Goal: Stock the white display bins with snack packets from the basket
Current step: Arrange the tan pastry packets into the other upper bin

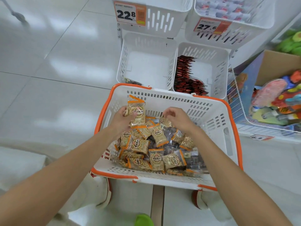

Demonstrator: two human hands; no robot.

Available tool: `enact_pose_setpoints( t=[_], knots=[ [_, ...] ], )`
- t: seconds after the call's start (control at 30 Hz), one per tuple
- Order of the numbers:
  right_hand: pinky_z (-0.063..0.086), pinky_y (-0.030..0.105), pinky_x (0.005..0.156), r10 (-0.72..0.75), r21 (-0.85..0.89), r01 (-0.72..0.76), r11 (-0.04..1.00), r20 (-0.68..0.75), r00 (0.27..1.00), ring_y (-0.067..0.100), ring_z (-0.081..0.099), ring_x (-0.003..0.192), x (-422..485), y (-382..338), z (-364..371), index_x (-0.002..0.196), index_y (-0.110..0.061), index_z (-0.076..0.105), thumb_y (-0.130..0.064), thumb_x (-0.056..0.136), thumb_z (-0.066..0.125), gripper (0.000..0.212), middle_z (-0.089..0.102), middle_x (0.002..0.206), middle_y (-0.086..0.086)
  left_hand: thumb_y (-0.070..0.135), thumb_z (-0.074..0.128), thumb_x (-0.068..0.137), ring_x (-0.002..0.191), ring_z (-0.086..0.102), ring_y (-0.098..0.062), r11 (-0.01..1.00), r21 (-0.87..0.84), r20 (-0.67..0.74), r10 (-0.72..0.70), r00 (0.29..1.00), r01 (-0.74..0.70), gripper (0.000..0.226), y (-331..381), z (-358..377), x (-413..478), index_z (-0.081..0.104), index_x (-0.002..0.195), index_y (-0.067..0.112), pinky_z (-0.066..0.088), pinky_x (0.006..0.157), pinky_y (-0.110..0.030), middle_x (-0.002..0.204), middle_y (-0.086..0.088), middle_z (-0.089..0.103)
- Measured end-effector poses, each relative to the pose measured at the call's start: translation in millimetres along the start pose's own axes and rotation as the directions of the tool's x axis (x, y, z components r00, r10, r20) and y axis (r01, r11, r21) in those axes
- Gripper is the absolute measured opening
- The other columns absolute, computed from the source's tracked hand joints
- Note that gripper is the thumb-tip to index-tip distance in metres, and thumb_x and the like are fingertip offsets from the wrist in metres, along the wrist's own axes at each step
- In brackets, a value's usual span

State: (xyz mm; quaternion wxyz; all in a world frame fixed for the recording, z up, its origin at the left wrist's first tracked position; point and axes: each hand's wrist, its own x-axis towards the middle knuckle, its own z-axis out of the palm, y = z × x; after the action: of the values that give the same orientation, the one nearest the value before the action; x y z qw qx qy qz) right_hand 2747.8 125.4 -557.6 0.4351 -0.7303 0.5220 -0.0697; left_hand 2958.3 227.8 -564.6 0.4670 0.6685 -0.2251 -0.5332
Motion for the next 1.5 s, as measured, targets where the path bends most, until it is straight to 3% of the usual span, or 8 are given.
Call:
enact_pose_setpoints(
  t=[0.2, 0.43, 0.53, 0.67, 0.97, 1.1, 1.27, 1.5],
  knots=[
    [0.043, 0.041, 0.104, 0.187, -0.17, -0.156, 0.973, 0.184, 0.965, 0.027, 0.041, 0.137, 0, 50, 33, 0.15, -0.019, 0.033, -0.015, 0.096, 0.059, 0.06, 0.029, 0.158, 0.003, 0.029, 0.058, 0.096, 0.102, 0.051, -0.007, 1.0, -0.01, 0.049, -0.016, 0.999, 0.017, 0.027, -3, -1, -4, 0.048, 0.121, 0.029, 0.055, 0.07, -0.031, 0.113, 0.012, 0.052],
    [0.054, 0.04, 0.082, 0.276, -0.275, -0.254, 0.927, 0.041, 0.96, 0.026, 0.062, 0.1, 18, 79, 104, 0.147, -0.009, 0.029, -0.029, 0.086, 0.072, 0.077, 0.061, 0.115, 0.012, 0.022, 0.056, 0.097, 0.123, 0.033, -0.015, 0.987, -0.113, 0.051, -0.112, 0.992, 0.117, 0.035, -3, -6, -7, 0.046, 0.13, 0.025, 0.057, 0.085, -0.051, 0.132, 0.01, 0.033],
    [0.046, 0.032, 0.058, 0.274, 0.115, -0.281, 0.953, 0.066, 0.959, 0.019, 0.057, 0.071, 22, 67, 87, 0.143, -0.015, 0.032, -0.018, 0.093, 0.065, 0.06, 0.057, 0.101, 0.008, 0.027, 0.058, 0.096, 0.128, 0.036, -0.017, 0.993, -0.054, 0.01, -0.105, 0.994, 0.105, 0.053, -6, -9, 0, 0.038, 0.144, 0.019, 0.06, 0.079, -0.045, 0.145, 0.007, 0.032],
    [0.054, 0.033, 0.069, 0.186, 0.63, -0.16, 0.76, 0.025, 0.982, 0.022, 0.065, 0.084, 24, 19, 23, 0.131, -0.009, 0.047, -0.01, 0.088, 0.07, 0.048, 0.064, 0.107, 0.006, 0.032, 0.057, 0.096, 0.125, 0.041, -0.016, 0.998, 0.024, 0.004, -0.051, 0.999, 0.05, 0.048, -4, -6, 3, 0.044, 0.141, 0.023, 0.061, 0.077, -0.043, 0.147, 0.005, 0.037],
    [0.054, 0.04, 0.082, 0.129, 0.879, -0.161, 0.448, 0.114, 0.985, 0.027, 0.064, 0.095, 10, -58, 18, 0.121, -0.011, 0.043, -0.006, 0.09, 0.066, 0.039, 0.056, 0.128, 0.024, 0.039, 0.06, 0.093, 0.106, 0.061, -0.006, 1.0, 0.006, 0.297, -0.004, 0.955, 0.002, 0.044, 36, 38, -12, 0.044, 0.13, 0.024, 0.058, 0.083, -0.031, 0.125, 0.005, 0.056],
    [0.055, 0.035, 0.074, 0.113, 0.779, -0.152, 0.608, 0.104, 0.988, 0.021, 0.064, 0.094, 8, -84, -11, 0.14, -0.017, 0.04, -0.004, 0.083, 0.073, 0.067, 0.054, 0.126, 0.016, 0.02, 0.071, 0.087, 0.103, 0.065, -0.012, 0.986, 0.155, 0.331, 0.006, 0.944, -0.06, 0.057, 62, 22, -7, 0.04, 0.133, 0.03, 0.058, 0.073, -0.027, 0.115, 0.005, 0.061],
    [0.048, 0.047, 0.101, -0.057, 0.451, -0.047, 0.892, 0.214, 0.975, 0.019, 0.066, 0.097, 20, -138, -71, 0.117, -0.013, 0.063, -0.009, 0.079, 0.077, 0.04, 0.068, 0.107, 0.006, 0.019, 0.078, 0.08, 0.103, 0.067, -0.022, 0.953, 0.269, 0.319, 0.05, 0.947, -0.141, 0.06, 113, -2, 10, 0.044, 0.129, 0.02, 0.055, 0.093, -0.044, 0.115, -0.005, 0.064],
    [0.06, 0.039, 0.08, -0.214, 0.131, 0.186, 0.974, 0.242, 0.947, 0.016, 0.071, 0.088, 56, -240, -122, 0.103, -0.026, 0.059, -0.005, 0.078, 0.078, 0.037, 0.07, 0.099, 0.004, 0.004, 0.08, 0.075, 0.097, 0.065, -0.019, 0.884, 0.33, 0.339, 0.217, 0.916, -0.331, 0.075, 230, -36, 39, 0.037, 0.135, 0.02, 0.058, 0.082, -0.032, 0.118, -0.008, 0.06]
  ],
)
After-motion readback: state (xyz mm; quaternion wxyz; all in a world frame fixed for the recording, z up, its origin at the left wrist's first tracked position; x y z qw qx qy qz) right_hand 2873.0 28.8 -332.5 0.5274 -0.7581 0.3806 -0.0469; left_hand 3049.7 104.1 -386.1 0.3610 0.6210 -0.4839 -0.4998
